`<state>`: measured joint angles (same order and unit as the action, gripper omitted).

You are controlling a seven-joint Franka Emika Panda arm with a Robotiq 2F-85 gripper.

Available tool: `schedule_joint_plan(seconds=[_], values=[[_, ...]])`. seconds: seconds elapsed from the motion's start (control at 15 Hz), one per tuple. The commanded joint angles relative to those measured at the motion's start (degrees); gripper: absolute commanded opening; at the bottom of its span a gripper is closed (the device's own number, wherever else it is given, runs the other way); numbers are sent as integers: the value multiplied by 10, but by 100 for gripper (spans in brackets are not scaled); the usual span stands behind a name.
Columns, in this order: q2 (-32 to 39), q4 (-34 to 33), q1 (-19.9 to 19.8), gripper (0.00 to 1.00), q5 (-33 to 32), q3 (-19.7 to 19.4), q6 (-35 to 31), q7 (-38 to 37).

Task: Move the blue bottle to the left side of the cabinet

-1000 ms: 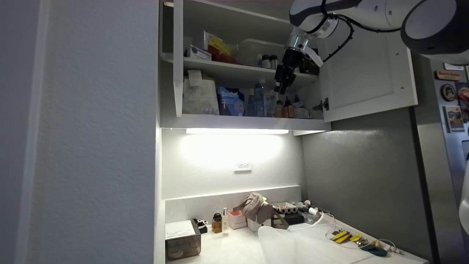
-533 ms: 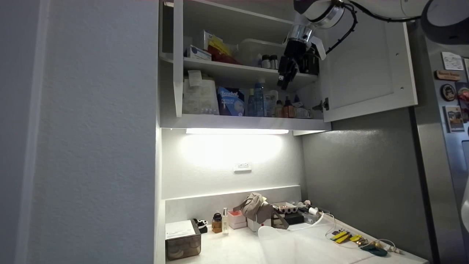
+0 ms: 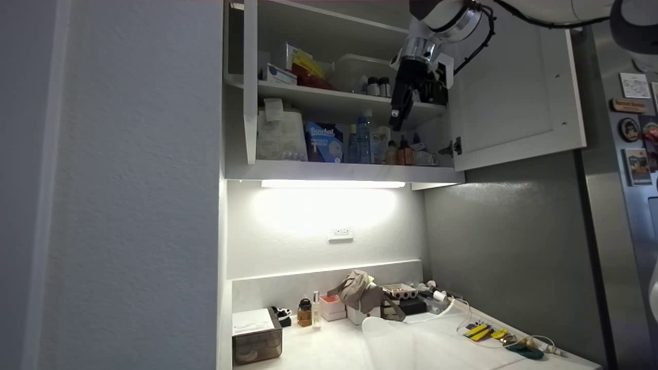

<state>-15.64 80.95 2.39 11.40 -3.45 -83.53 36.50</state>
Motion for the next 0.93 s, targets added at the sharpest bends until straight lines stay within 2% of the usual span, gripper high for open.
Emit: schedule_joint_plan(seconds=[0.0,0.07,0.13,0.33,0.4,0.87], values=[[-16,22,8,77,-7,-5,7,34],[-17,24,8,74,-6,-5,8,41],[-18,25,7,76,-6,-8,9,47],[-17,25,6,96,-6,-9,10,61],[-16,24,6,100,-6,-9,11,62],[-19,23,6,100,-8,-8,14,73]])
